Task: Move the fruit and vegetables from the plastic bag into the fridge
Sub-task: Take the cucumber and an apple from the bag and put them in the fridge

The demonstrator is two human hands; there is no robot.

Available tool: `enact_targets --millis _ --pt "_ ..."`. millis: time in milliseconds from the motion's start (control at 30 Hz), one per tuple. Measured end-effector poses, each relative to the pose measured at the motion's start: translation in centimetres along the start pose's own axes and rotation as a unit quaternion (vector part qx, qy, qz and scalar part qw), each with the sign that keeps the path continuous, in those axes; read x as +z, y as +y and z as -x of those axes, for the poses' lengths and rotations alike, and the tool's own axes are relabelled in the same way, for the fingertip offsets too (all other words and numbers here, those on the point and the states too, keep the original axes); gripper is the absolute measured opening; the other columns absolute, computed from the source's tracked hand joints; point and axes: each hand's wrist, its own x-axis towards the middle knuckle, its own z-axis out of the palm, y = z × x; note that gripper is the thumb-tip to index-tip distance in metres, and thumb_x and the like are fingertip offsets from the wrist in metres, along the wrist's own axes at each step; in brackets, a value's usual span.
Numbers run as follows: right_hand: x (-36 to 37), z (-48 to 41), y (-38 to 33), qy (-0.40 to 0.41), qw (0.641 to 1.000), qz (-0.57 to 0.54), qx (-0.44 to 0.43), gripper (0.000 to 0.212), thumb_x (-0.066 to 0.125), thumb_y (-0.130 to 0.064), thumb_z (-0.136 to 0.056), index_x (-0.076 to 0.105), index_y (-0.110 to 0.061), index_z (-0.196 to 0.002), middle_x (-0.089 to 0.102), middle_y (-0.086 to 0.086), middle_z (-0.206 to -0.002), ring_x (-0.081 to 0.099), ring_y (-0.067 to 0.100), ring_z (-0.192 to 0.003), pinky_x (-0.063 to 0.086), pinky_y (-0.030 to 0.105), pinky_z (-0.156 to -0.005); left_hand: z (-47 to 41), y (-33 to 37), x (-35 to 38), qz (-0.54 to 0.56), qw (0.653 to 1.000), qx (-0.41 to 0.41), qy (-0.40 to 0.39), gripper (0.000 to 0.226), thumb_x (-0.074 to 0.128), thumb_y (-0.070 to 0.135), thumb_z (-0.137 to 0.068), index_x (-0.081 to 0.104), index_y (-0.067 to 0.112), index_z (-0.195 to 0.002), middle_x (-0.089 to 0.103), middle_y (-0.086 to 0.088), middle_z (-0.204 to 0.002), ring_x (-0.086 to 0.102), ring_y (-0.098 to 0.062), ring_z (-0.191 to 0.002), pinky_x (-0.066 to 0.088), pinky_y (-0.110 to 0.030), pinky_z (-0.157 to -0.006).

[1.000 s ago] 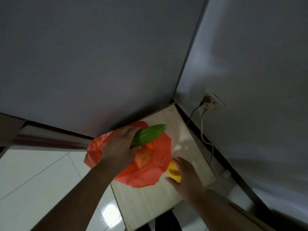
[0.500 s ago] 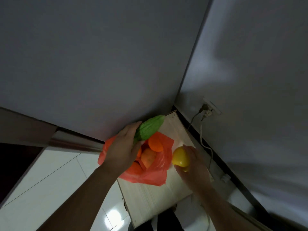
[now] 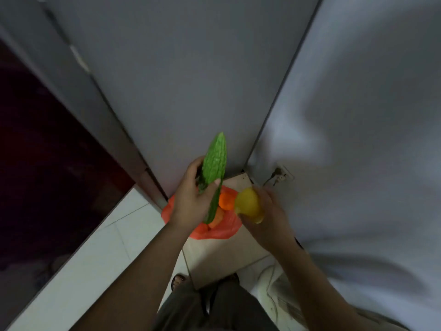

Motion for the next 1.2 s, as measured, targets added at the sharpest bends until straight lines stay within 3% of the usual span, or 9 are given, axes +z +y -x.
enact_targets --millis 133,200,300,467,533,633,800,1000,1200 --pt "0.0 1.0 -3.1 0.009 0.998 -0.03 -0.059 0.065 0.075 -0.033 -0.066 0.049 -0.024 -0.125 0.047 -0.008 -0.118 0.045 0.004 -0.102 0.035 0.021 -0.085 3.1 0.8 -3.1 0.026 0.999 -0.001 0.037 0.046 0.065 0.021 -0.082 0.047 0.025 -0.124 0.057 0.018 -0.119 0.054 0.005 -0.109 0.041 -0.013 -0.092" --pt "0.2 1.3 -4.1 -0.04 0.994 -0.048 -0.095 0.061 0.075 -0.033 -0.067 0.046 -0.035 -0.121 0.045 -0.013 -0.12 0.047 0.005 -0.107 0.038 0.019 -0.086 4.6 1.6 -4.8 0.019 0.997 -0.003 0.07 0.047 0.064 0.024 -0.081 0.047 0.03 -0.124 0.058 0.015 -0.12 0.055 0.002 -0.11 0.042 -0.014 -0.091" --pt "0.7 1.1 -5.0 -0.097 0.982 -0.046 -0.155 0.072 0.07 -0.044 -0.067 0.044 -0.027 -0.132 0.046 -0.005 -0.133 0.045 0.014 -0.122 0.039 0.031 -0.101 7.2 2.7 -6.8 -0.012 0.992 -0.008 0.127 0.049 0.063 0.029 -0.08 0.047 0.035 -0.126 0.057 0.017 -0.121 0.053 0.002 -0.111 0.044 -0.017 -0.089" --pt "1.1 1.0 -7.8 -0.168 0.954 -0.049 -0.242 0.071 0.07 -0.041 -0.067 0.046 -0.026 -0.132 0.046 -0.008 -0.132 0.042 0.007 -0.122 0.029 0.016 -0.102 13.2 3.5 -8.1 -0.064 0.969 -0.039 0.236 0.051 0.062 0.033 -0.084 0.036 0.057 -0.121 0.046 0.037 -0.121 0.042 0.018 -0.113 0.044 -0.016 -0.091" --pt "1.7 1.7 -8.7 -0.198 0.939 -0.051 -0.276 0.068 0.066 -0.044 -0.066 0.048 -0.026 -0.129 0.046 -0.011 -0.13 0.04 0.002 -0.118 0.026 0.01 -0.099 16.3 3.4 -7.9 -0.047 0.951 -0.072 0.297 0.052 0.062 0.028 -0.086 0.036 0.058 -0.119 0.045 0.038 -0.119 0.043 0.022 -0.109 0.044 -0.011 -0.086" --pt "3.6 3.9 -10.1 -0.264 0.913 -0.049 -0.307 0.066 0.065 -0.047 -0.067 0.048 -0.027 -0.127 0.046 -0.009 -0.131 0.041 0.006 -0.118 0.028 0.013 -0.098 21.1 3.1 -7.7 -0.004 0.916 -0.114 0.385 0.049 0.061 0.022 -0.086 0.04 0.052 -0.12 0.053 0.028 -0.12 0.048 0.016 -0.108 0.046 -0.007 -0.077" --pt "7.1 9.4 -14.3 -0.372 0.842 -0.053 -0.388 0.067 0.073 -0.035 -0.072 0.043 -0.032 -0.131 0.04 -0.009 -0.136 0.04 0.01 -0.123 0.035 0.022 -0.098 29.7 2.9 -8.7 -0.006 0.854 -0.164 0.493 0.048 0.062 0.027 -0.085 0.044 0.047 -0.125 0.056 0.019 -0.123 0.05 0.008 -0.11 0.048 -0.018 -0.084" --pt "10.2 15.7 -19.9 -0.454 0.755 -0.049 -0.471 0.064 0.072 -0.037 -0.074 0.038 -0.041 -0.129 0.033 -0.017 -0.135 0.037 0.002 -0.119 0.03 0.002 -0.086 38.9 2.7 -10.5 0.002 0.777 -0.196 0.598 0.05 0.066 0.039 -0.08 0.042 0.059 -0.119 0.053 0.026 -0.121 0.05 0.011 -0.108 0.045 -0.019 -0.084" --pt "15.4 23.1 -27.0 -0.512 0.687 -0.04 -0.513 0.065 0.071 -0.038 -0.076 0.036 -0.044 -0.13 0.029 -0.018 -0.133 0.037 0.001 -0.116 0.04 0.011 -0.089 46.3 0.8 -15.5 0.005 0.716 -0.216 0.664 0.05 0.066 0.043 -0.072 0.046 0.058 -0.116 0.059 0.021 -0.116 0.054 0.007 -0.106 0.049 -0.026 -0.085"
